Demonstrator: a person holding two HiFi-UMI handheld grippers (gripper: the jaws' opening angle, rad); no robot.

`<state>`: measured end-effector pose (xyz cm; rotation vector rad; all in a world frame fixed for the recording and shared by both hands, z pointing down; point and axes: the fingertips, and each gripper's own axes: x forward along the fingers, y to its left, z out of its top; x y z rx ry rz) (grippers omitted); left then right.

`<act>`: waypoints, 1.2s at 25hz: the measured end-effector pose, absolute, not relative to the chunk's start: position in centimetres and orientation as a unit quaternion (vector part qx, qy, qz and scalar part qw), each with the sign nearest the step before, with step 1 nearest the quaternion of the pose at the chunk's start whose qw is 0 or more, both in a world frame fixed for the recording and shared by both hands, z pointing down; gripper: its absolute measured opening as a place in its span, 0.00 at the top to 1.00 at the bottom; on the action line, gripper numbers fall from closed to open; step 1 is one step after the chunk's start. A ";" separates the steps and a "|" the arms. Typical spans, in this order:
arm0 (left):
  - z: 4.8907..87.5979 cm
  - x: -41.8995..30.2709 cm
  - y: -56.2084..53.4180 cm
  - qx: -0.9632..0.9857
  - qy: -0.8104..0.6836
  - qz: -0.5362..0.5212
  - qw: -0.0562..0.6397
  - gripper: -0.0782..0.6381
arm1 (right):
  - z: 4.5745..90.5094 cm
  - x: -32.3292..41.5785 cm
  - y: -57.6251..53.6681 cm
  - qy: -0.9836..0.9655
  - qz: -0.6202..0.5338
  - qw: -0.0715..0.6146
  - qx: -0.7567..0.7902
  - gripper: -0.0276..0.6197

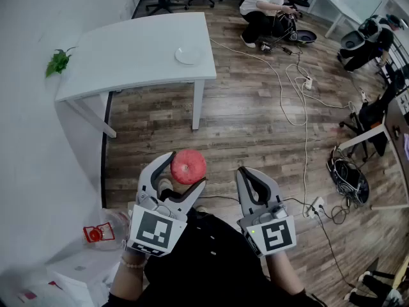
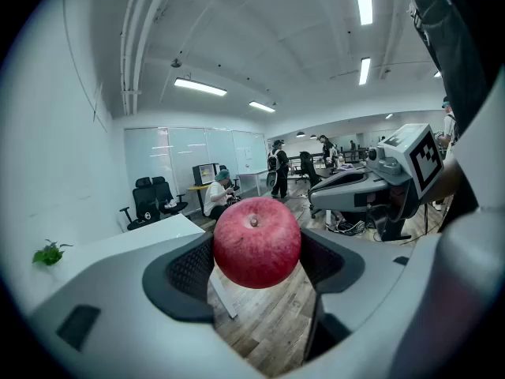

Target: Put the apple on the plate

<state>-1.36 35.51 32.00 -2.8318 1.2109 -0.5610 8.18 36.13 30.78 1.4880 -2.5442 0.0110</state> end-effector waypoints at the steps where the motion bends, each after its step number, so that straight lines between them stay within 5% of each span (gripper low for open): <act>1: 32.1 -1.4 35.5 -0.907 0.380 -0.182 0.020 0.40 | 31.1 8.2 36.2 -0.859 0.006 0.103 0.501 0.89; 30: 32.8 -3.7 32.9 -0.893 0.413 -0.178 0.022 0.40 | 33.3 8.9 35.1 -0.859 0.021 0.130 0.494 0.89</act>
